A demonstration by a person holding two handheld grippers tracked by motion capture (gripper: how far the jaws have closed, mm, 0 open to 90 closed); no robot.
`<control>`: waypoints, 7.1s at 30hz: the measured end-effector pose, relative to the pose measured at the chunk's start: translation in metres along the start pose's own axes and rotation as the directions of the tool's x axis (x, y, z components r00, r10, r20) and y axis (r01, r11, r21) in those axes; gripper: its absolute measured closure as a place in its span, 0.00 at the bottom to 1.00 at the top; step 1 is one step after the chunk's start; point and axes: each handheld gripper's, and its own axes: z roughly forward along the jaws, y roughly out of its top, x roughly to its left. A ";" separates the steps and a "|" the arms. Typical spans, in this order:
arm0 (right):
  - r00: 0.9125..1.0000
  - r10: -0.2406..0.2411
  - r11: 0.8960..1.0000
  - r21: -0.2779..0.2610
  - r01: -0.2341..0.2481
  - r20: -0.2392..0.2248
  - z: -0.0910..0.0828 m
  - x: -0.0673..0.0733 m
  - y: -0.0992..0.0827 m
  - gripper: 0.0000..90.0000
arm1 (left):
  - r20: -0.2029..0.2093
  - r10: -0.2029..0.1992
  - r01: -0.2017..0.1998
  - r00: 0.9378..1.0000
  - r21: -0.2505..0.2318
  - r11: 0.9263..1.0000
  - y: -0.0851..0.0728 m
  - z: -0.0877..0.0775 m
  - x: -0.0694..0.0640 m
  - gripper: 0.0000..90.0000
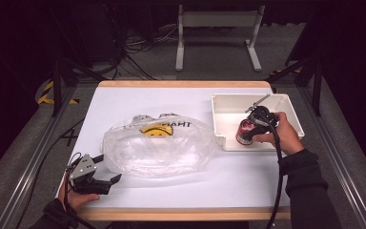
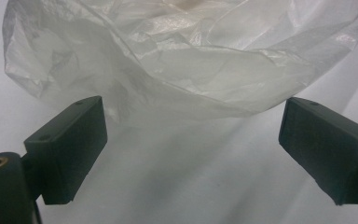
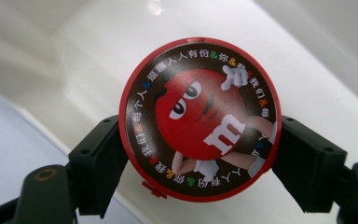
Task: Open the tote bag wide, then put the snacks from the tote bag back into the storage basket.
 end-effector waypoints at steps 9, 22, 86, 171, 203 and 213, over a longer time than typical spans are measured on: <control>1.000 -0.015 1.000 0.005 0.015 0.027 -0.008 0.002 0.001 0.23 | -0.002 -0.012 0.012 1.000 -0.032 0.999 -0.002 -0.003 0.000 0.10; 0.999 -0.016 1.000 0.006 0.016 0.034 -0.011 0.008 0.003 0.22 | -0.009 -0.013 0.012 1.000 -0.070 0.997 -0.005 -0.006 0.000 0.10; 0.989 -0.099 0.957 -0.260 0.124 0.109 -0.045 0.041 -0.066 0.15 | 0.005 -0.020 0.020 1.000 -0.063 0.998 -0.004 -0.006 0.002 0.09; 0.956 0.262 0.674 -0.733 -0.085 0.129 -0.014 0.042 -0.213 0.11 | -0.002 -0.049 0.049 0.999 -0.086 0.995 -0.005 -0.008 0.004 0.09; 0.957 0.255 0.699 -0.710 -0.082 0.140 -0.012 0.042 -0.210 0.11 | 0.010 -0.042 0.043 0.999 -0.072 0.996 -0.005 -0.007 0.004 0.09; 0.957 0.252 0.704 -0.706 -0.080 0.143 -0.012 0.043 -0.210 0.11 | 0.010 -0.045 0.045 0.999 -0.068 0.997 -0.004 -0.006 0.004 0.09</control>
